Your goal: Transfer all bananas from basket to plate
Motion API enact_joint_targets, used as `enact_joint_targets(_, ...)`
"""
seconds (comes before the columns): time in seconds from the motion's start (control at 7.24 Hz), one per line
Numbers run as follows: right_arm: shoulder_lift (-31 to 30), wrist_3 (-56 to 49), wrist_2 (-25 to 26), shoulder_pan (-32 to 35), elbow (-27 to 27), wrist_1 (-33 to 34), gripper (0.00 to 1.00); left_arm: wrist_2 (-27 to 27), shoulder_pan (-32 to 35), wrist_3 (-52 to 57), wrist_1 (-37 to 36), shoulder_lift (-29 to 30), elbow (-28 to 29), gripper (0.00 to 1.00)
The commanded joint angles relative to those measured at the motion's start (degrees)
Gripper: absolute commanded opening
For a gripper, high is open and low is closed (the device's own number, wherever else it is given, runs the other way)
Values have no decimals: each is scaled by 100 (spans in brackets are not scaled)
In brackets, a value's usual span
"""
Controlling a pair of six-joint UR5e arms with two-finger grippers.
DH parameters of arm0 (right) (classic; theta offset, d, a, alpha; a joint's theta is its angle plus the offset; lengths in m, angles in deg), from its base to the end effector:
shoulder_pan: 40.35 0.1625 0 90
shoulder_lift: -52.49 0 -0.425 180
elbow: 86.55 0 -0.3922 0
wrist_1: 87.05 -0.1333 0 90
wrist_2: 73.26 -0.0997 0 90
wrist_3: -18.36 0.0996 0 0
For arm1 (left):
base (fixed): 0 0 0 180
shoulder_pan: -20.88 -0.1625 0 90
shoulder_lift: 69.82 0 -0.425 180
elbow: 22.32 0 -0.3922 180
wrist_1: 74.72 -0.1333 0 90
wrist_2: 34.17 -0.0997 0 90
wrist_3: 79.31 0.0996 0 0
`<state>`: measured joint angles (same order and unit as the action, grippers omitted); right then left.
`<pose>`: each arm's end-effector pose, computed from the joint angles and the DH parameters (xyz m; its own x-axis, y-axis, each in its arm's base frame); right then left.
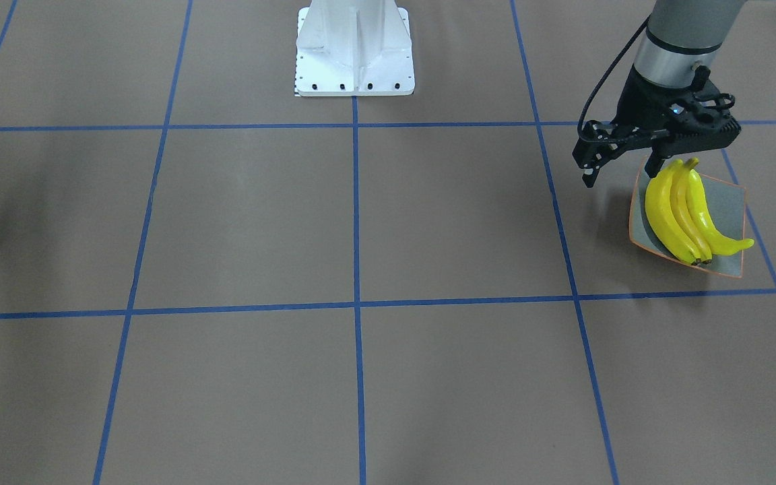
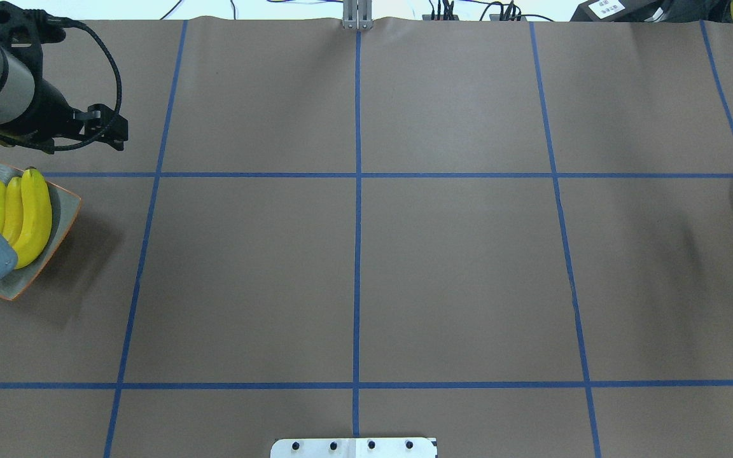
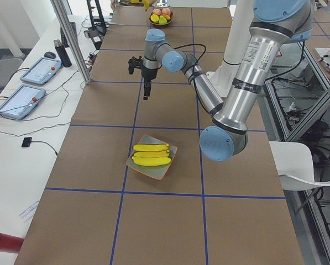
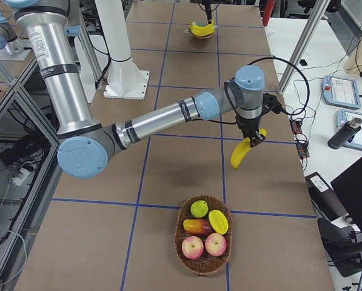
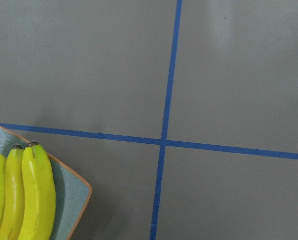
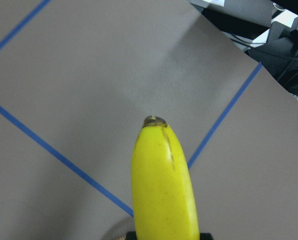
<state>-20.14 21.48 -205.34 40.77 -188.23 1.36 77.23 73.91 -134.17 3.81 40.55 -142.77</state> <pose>-0.0258 -0.5964 0.3905 0.6868 -0.4051 0.6035 0.0956 0.8734 0.4775 0.2422 -0.4830 0.2654 0.7284 -0.0765 -0.6809 0.2268 0.9646 0.1342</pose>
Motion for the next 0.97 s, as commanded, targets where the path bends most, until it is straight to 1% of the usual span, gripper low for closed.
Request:
enact_joint_targets(0.0,361,2193,-11,-682,-614,-16,0,4,-21,-242,722,2,30,100)
enact_joint_targets(0.14,608,3229,-2,-1033,-677,-294,0,4,-65,-505,1143,11,39,100)
enact_joint_targets(0.28,732,4318,33,-1428,-643,-837,0,4,-196,-778,1487,202,161,100)
enact_joint_targets(0.41,837,5277,59,-1702,-634,-1277,0,4,-363,-815,1777,456,241,100)
enact_joint_targets(0.55,1065,5879,103,-1931,-642,-1438,0,4,-608,-824,2189,633,233,100)
enact_joint_targets(0.69,1293,6459,147,-2125,-651,-1440,0,4,-784,-885,2820,670,259,100)
enact_joint_targets(0.83,1374,6430,182,-2257,-590,-1649,0,4,-812,-1260,3670,661,303,100)
